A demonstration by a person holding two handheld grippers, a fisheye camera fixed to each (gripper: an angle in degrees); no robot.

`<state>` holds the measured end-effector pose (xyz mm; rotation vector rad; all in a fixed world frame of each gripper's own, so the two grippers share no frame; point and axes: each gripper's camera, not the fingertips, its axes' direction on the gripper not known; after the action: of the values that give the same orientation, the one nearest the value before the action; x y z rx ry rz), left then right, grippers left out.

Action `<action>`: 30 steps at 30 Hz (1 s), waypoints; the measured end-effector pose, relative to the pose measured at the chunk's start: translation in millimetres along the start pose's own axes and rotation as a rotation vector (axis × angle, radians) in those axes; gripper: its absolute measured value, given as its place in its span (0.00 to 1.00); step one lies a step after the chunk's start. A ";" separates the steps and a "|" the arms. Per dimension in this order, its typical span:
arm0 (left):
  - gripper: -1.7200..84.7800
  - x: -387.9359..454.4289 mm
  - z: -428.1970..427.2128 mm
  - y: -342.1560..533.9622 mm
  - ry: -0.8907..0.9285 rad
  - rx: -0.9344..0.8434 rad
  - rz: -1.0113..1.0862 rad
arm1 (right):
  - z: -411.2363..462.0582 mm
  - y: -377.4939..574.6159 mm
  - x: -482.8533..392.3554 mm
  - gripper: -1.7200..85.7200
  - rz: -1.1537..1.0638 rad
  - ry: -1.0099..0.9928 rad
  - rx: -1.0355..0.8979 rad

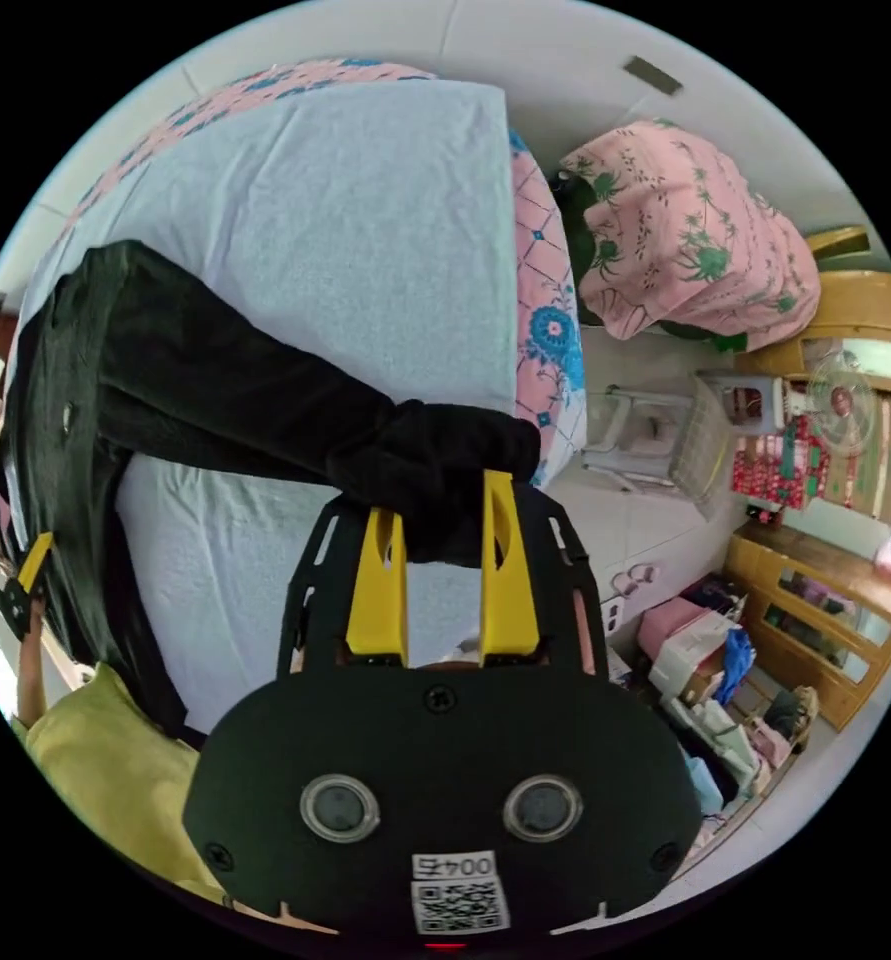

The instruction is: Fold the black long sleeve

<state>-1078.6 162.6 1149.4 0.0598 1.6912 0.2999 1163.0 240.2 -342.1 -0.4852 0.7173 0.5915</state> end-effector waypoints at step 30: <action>0.07 -45.4 -246.0 336.4 0.220 0.063 -0.042 | 4.1 571.1 -316.5 0.16 -0.042 -0.610 0.282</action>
<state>-1358.0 437.2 1298.7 0.0389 1.9177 0.2273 603.3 556.9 -228.9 -0.0431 0.1996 0.5491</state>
